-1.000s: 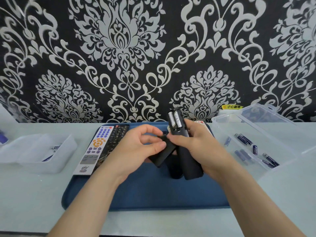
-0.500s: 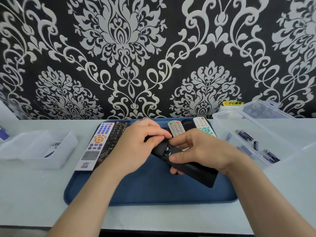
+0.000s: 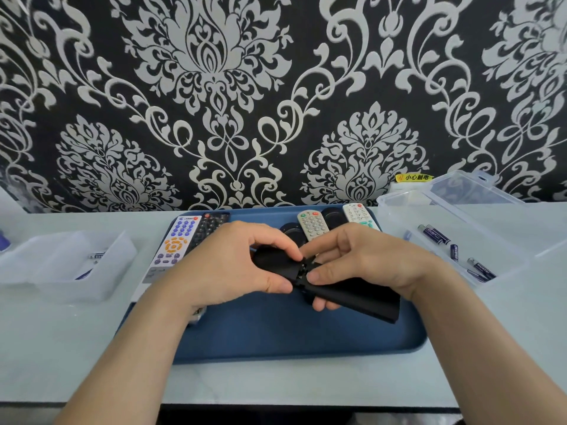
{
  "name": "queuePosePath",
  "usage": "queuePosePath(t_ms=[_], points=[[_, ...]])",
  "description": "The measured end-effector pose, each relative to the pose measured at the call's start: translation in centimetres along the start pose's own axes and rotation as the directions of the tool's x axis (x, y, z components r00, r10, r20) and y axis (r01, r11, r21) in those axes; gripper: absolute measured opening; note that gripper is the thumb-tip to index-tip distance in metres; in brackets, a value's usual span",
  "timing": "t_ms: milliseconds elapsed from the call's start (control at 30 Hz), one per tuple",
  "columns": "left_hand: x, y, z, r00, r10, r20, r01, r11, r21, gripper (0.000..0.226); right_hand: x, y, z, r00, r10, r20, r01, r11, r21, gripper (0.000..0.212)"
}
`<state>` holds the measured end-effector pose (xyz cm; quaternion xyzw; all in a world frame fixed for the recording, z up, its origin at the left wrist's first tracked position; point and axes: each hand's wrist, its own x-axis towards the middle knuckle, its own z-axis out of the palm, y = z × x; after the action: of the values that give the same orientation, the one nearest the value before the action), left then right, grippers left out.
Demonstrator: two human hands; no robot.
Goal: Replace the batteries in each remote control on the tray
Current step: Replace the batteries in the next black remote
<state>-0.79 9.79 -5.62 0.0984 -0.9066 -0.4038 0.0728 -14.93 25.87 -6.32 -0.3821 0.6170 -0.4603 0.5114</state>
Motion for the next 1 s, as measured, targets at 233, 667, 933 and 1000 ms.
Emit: queuePosePath(t_ms=[233,667,933,1000], points=[[-0.7,0.9,-0.3,0.986,-0.060,-0.158,0.034,0.987,-0.158,0.038,-1.0,-0.4,-2.1,0.986,-0.029,-0.164,0.064,0.975,0.214,0.032],[0.3,2.4,2.7,0.925,-0.070,-0.373,-0.047,0.954,-0.297,0.022,1.9,-0.7,0.2,0.615,-0.146,-0.775,0.609,0.712,0.349,0.021],[-0.3,1.9,1.3,0.998,-0.007,-0.063,-0.008,0.973,-0.231,0.039,1.8,-0.4,-0.6,0.531,-0.135,-0.837,0.627,0.727,0.280,0.027],[-0.4,1.9,1.1,1.000,-0.019,-0.011,0.016,0.968,-0.250,0.041,1.8,-0.4,-0.6,0.530,-0.160,-0.833,0.625,0.737,0.256,0.023]])
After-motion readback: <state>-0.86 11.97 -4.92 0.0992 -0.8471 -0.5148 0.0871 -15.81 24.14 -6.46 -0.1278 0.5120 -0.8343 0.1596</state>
